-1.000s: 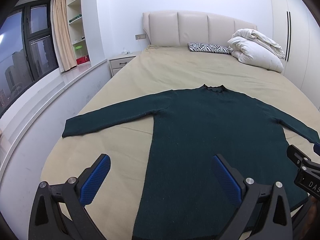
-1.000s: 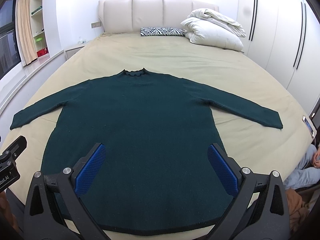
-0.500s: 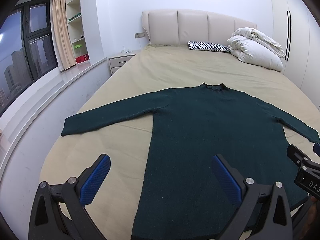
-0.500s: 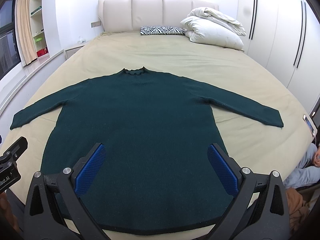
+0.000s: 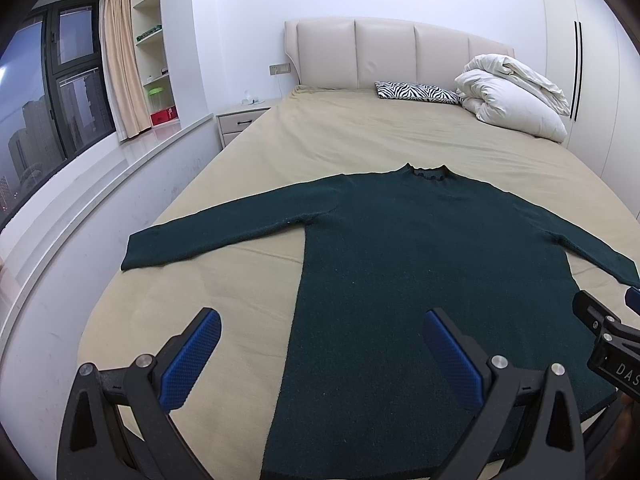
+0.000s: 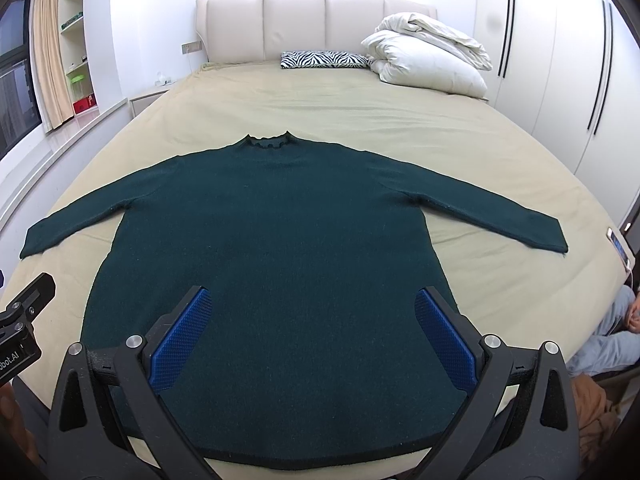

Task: Fold small clothes

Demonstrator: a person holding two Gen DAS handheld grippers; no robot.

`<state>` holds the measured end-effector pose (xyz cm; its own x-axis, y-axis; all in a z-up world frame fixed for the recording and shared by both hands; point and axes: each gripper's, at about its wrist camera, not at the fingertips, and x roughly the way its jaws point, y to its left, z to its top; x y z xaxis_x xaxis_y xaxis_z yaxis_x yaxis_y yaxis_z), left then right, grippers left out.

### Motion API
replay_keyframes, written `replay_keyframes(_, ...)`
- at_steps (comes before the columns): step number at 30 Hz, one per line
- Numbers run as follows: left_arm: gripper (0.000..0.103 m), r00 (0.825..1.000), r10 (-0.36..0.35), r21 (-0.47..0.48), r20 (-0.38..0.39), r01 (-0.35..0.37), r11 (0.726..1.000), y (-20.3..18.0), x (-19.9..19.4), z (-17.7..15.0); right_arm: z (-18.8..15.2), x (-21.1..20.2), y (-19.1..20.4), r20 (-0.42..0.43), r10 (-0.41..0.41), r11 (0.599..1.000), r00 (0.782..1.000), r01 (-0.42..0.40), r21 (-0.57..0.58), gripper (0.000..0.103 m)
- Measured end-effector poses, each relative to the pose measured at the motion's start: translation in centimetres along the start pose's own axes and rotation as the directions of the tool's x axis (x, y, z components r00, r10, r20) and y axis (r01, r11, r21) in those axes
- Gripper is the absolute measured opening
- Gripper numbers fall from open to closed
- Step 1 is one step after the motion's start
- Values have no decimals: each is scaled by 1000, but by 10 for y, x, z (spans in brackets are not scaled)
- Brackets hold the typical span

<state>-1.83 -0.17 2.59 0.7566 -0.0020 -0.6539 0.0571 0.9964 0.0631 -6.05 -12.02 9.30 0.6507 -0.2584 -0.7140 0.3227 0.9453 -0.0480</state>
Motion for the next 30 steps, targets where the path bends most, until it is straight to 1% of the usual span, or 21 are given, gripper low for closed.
replay_keyframes(15, 103, 1000, -1, 8, -22, 1, 1000, -3, 6, -8, 0, 7, -4, -18, 4, 1000, 1000, -4, 7, 103)
replay_keyframes(19, 103, 999, 22, 28, -28, -21, 999, -7, 8, -11, 0, 9, -5, -25, 8, 1000, 1000, -8, 10, 103)
replay_keyframes(22, 103, 998, 58, 73, -17, -56, 996, -12, 9, -18, 1, 14, -12, -37, 26, 999, 999, -25, 31, 103)
replay_keyframes(25, 103, 995, 99, 143, 20, -101, 985, -22, 9, -23, 2, 23, -33, -46, 65, 994, 997, -61, 92, 103)
replay_keyframes(26, 103, 991, 126, 181, 42, -131, 975, -27, 9, -26, 3, 27, -44, -47, 79, 990, 996, -73, 121, 103)
replay_keyframes(28, 103, 984, 161, 223, 75, -174, 959, -34, 10, -26, 6, 37, -74, -50, 97, 978, 994, -86, 192, 103)
replay_keyframes(30, 103, 972, 198, 260, 124, -225, 939, -41, 10, -23, 9, 47, -115, -30, 105, 953, 994, -92, 289, 103)
